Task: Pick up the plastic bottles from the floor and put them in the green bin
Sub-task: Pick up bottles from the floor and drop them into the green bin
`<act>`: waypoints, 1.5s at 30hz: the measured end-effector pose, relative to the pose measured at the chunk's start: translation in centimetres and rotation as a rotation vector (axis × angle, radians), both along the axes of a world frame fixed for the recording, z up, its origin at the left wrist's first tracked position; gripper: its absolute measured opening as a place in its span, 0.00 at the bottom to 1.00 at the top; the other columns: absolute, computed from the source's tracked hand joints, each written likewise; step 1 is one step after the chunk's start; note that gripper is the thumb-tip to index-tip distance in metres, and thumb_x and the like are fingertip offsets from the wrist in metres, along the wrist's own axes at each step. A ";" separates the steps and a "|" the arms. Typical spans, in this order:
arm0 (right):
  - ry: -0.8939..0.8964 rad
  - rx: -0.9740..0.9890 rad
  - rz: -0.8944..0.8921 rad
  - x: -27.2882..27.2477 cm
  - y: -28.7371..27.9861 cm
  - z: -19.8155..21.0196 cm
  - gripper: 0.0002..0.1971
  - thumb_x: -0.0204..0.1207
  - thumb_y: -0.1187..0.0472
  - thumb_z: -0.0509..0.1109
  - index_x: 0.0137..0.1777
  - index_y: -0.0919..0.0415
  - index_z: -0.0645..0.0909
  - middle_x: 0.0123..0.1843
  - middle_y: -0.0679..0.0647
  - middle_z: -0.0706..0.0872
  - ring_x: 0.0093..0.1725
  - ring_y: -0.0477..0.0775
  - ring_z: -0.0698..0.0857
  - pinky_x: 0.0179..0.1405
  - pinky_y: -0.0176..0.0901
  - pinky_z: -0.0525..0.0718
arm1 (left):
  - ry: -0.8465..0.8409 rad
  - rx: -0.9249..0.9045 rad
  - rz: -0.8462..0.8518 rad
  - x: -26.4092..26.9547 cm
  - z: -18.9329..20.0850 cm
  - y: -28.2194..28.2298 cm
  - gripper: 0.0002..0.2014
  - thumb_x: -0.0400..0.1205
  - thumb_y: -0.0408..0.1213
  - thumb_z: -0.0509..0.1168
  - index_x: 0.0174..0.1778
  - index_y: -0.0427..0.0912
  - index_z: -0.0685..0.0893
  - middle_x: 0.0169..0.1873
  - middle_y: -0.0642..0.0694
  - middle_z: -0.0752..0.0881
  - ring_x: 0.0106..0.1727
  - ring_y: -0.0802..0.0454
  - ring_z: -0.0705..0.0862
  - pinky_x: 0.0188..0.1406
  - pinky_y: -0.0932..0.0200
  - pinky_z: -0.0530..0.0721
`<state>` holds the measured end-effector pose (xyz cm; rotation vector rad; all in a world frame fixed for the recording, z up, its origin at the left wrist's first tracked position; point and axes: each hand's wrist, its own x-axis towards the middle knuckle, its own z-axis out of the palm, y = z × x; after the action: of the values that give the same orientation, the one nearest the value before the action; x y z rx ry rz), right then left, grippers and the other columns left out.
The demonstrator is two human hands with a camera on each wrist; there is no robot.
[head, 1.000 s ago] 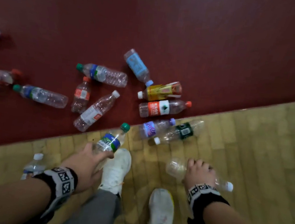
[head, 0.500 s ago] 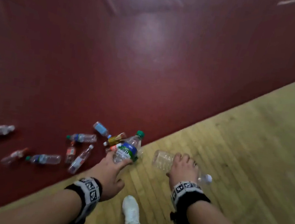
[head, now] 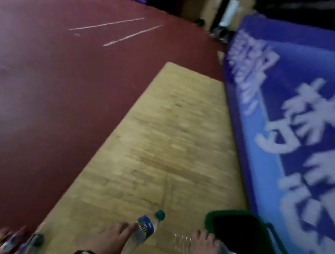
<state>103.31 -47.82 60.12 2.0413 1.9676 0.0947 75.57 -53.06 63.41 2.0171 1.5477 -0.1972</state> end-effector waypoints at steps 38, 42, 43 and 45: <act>-0.090 -0.424 0.404 13.2 5.3 -1.6 0.28 0.88 0.63 0.41 0.88 0.54 0.46 0.89 0.62 0.45 0.86 0.72 0.44 0.84 0.67 0.49 | 0.096 -0.208 0.600 11.8 -1.8 -3.6 0.26 0.82 0.45 0.64 0.76 0.47 0.69 0.73 0.47 0.71 0.70 0.46 0.76 0.68 0.51 0.76; -0.085 -0.393 0.689 -1.6 2.7 0.1 0.29 0.87 0.54 0.52 0.86 0.55 0.52 0.88 0.59 0.51 0.86 0.66 0.52 0.84 0.59 0.57 | 0.116 -0.201 0.872 -1.2 -0.2 -13.2 0.26 0.80 0.44 0.62 0.75 0.46 0.71 0.75 0.44 0.71 0.71 0.45 0.76 0.68 0.51 0.77; -0.090 -0.368 0.751 -6.0 1.9 0.7 0.29 0.86 0.52 0.54 0.86 0.53 0.53 0.88 0.59 0.51 0.86 0.66 0.52 0.83 0.59 0.57 | 0.116 -0.173 0.943 -4.2 0.3 -16.1 0.26 0.80 0.42 0.62 0.75 0.45 0.71 0.76 0.43 0.71 0.71 0.45 0.77 0.68 0.53 0.77; -0.141 -0.302 0.868 -13.4 0.3 1.4 0.29 0.83 0.52 0.59 0.83 0.52 0.58 0.87 0.60 0.54 0.86 0.67 0.52 0.82 0.59 0.58 | 0.135 -0.155 1.040 -8.8 1.0 -20.8 0.26 0.81 0.42 0.62 0.76 0.44 0.70 0.74 0.44 0.72 0.70 0.45 0.77 0.67 0.52 0.77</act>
<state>89.90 -47.49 61.56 0.8739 2.4365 0.1118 66.76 -73.88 64.41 0.8952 2.3532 -0.0291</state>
